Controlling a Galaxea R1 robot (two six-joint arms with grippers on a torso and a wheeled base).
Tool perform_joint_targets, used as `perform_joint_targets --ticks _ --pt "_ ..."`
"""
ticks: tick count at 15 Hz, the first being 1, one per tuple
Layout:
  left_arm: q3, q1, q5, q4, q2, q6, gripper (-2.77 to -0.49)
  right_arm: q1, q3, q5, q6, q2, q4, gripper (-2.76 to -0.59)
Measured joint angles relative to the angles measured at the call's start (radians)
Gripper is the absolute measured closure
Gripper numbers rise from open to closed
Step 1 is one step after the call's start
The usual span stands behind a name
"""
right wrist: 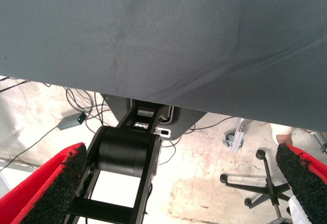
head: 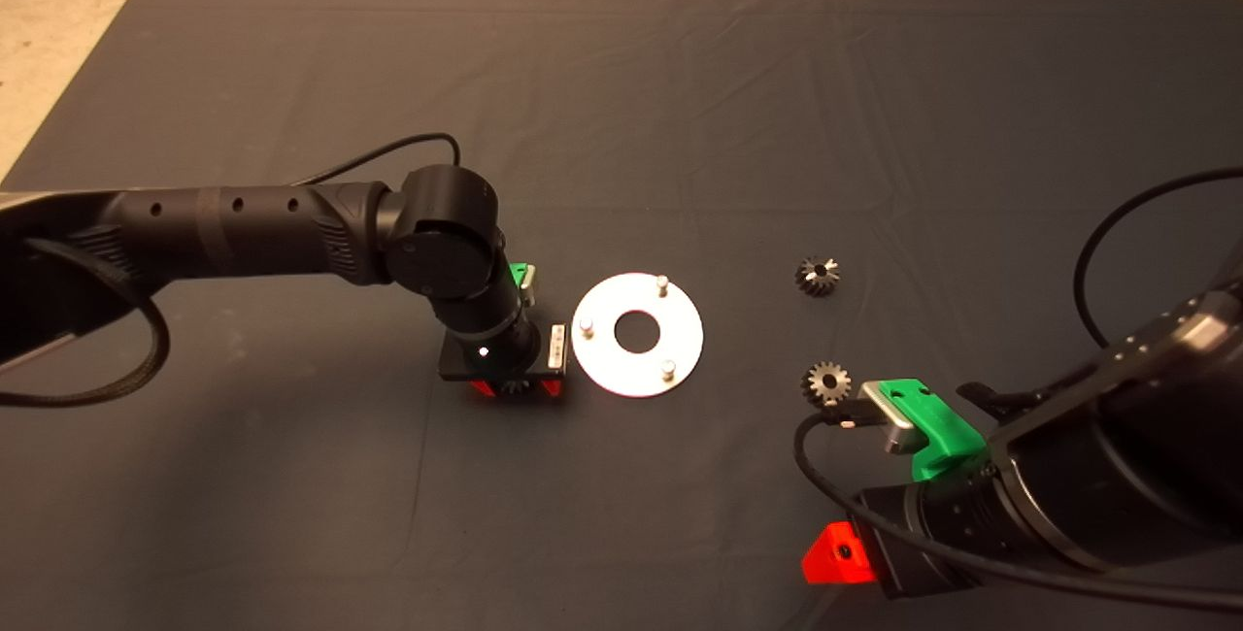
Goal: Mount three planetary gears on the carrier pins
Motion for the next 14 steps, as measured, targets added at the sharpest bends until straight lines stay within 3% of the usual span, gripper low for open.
perform_joint_targets --ticks 6,11,14 --pt "-0.037 -0.006 -0.007 -0.024 0.005 -0.058 -1.51 0.000 0.000 0.000 0.000 0.000 0.000 -2.76" --pt "-0.039 -0.008 -0.006 -0.025 0.005 -0.069 -1.43 0.000 0.000 0.000 0.000 0.000 0.000 -2.76" --pt "-0.048 -0.019 0.001 -0.015 0.005 -0.077 -1.25 0.000 0.000 0.000 0.000 0.000 0.000 -2.75"
